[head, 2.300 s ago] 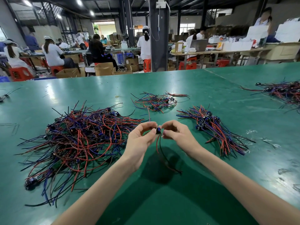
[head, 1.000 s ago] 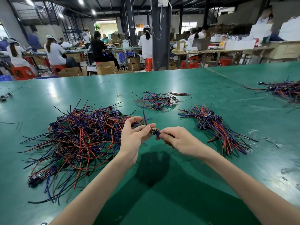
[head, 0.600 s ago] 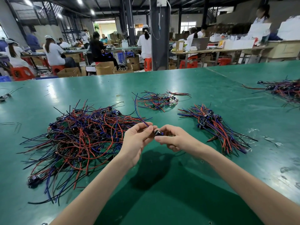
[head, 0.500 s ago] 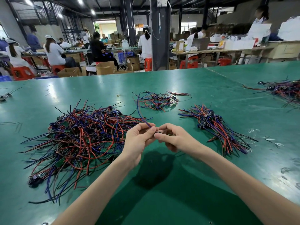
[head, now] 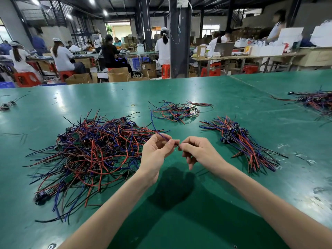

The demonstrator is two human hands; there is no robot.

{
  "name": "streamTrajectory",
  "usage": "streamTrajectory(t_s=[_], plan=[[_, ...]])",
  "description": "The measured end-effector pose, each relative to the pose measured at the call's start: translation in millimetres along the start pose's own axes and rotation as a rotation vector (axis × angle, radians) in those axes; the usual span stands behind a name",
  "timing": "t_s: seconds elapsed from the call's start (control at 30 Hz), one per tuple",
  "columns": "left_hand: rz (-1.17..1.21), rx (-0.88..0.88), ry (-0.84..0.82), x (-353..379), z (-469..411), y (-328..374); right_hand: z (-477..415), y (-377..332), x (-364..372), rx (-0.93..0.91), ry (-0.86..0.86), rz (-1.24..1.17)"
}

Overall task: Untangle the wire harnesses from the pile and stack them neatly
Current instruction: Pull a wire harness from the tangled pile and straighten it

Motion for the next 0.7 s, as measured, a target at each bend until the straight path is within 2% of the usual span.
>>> streamTrajectory(t_s=[0.3, 0.7], plan=[[0.023, 0.010, 0.004, -2, -1, 1, 2, 0, 8, 0.032, -0.072, -0.040], [-0.008, -0.036, 0.028, -1, 0, -7, 0, -1, -6, -0.021, 0.059, 0.089]])
Point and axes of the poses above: each hand's wrist, its own z-axis away from the middle knuckle, its own x-axis out of the palm, y = z × x, the point moved 10 cm from there along -z, towards the middle knuckle, and after that the axes turned 14 degrees about -z, right-handed, at the moved point
